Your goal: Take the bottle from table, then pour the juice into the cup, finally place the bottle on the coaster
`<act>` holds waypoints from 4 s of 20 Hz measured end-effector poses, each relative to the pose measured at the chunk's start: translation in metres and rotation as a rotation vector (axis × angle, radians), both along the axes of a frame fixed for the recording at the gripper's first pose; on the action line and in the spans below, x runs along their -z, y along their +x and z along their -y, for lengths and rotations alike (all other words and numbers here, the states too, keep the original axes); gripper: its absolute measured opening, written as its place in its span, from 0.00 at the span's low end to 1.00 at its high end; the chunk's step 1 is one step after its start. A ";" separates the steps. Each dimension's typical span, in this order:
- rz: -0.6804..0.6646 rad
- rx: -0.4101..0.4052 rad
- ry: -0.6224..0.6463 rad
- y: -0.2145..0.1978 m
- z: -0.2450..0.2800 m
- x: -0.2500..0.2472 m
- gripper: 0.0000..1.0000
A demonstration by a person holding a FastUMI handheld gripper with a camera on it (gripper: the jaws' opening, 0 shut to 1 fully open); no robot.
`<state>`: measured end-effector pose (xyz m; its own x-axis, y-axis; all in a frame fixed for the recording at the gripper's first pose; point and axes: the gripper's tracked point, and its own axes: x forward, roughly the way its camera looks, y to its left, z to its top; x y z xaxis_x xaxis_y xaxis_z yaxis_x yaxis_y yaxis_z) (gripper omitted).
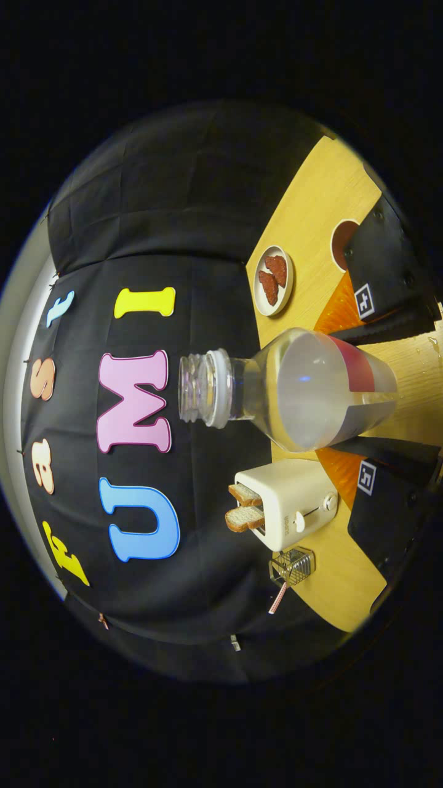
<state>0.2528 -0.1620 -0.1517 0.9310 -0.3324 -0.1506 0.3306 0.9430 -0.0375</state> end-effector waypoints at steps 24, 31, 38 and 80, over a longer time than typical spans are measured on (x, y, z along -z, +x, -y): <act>-0.107 0.021 -0.004 0.102 0.039 0.088 0.71; -0.106 0.009 -0.011 0.102 0.037 0.094 0.74; -0.092 0.019 -0.017 0.085 0.036 0.080 0.99; 0.099 -0.183 -0.089 -0.258 -0.109 -0.118 0.97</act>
